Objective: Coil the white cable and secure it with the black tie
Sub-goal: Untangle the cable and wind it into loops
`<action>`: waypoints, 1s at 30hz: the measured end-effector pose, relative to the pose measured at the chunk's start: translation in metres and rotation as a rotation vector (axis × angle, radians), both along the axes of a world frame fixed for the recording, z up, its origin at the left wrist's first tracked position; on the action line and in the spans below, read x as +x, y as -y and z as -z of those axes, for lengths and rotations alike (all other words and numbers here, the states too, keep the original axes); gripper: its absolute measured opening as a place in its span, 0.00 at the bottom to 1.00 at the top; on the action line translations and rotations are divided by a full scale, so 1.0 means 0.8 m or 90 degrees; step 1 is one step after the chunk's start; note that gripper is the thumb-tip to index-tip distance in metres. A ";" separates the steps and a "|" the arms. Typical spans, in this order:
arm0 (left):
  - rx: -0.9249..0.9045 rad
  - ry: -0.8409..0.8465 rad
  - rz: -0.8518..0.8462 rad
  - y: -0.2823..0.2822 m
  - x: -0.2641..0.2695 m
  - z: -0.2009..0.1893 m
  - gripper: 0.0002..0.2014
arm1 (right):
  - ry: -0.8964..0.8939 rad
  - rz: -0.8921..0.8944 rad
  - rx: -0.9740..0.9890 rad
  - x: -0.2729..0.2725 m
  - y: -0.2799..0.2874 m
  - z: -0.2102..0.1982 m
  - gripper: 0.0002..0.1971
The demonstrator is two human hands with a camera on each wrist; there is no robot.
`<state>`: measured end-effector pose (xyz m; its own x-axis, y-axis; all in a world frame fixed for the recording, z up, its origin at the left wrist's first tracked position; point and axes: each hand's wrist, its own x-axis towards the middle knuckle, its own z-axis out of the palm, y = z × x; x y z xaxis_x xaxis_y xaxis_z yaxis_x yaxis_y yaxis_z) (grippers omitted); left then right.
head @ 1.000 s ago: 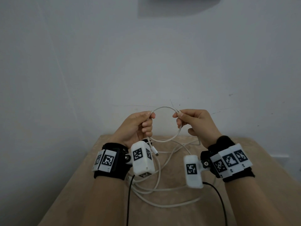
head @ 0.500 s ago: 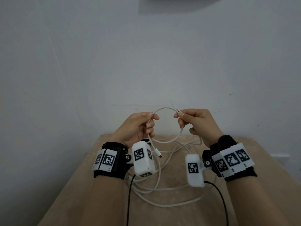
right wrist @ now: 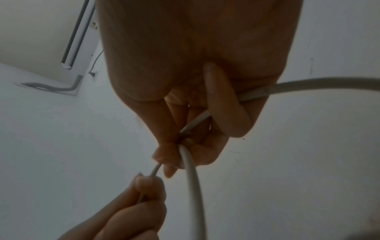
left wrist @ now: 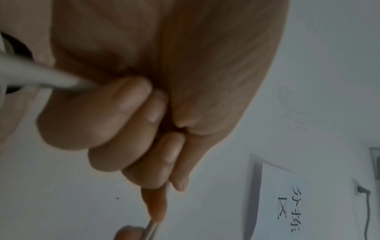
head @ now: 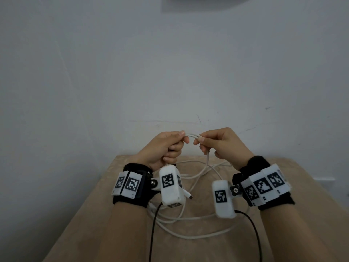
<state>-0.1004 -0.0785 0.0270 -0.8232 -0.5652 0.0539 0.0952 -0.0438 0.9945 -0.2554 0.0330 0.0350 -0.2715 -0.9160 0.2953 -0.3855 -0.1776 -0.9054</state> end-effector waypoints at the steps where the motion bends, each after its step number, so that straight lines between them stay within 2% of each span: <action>1: -0.015 0.009 0.004 -0.001 -0.001 0.000 0.15 | -0.011 -0.004 0.007 0.001 0.000 0.000 0.11; 13: -0.107 0.095 0.010 -0.003 -0.003 -0.001 0.18 | -0.056 -0.034 0.049 0.003 0.001 -0.001 0.10; 16: -0.073 0.042 -0.022 -0.003 -0.006 -0.003 0.17 | -0.064 0.003 0.011 0.003 0.009 0.005 0.08; 19: -0.014 -0.043 -0.085 0.001 -0.006 -0.005 0.17 | -0.086 0.120 -0.121 -0.003 0.018 0.011 0.05; 22: 0.087 -0.143 -0.153 0.008 -0.005 -0.007 0.17 | -0.004 0.211 -0.271 -0.006 0.014 0.003 0.06; 24: 0.156 -0.204 -0.197 0.011 -0.005 -0.008 0.17 | 0.060 0.202 -0.300 -0.007 0.007 -0.006 0.05; 27: 0.226 -0.294 -0.258 0.015 -0.008 -0.008 0.18 | 0.094 0.070 -0.170 -0.005 -0.002 -0.012 0.12; 30: 0.275 -0.363 -0.282 0.016 -0.009 -0.008 0.19 | 0.023 0.010 0.003 -0.001 0.003 -0.004 0.16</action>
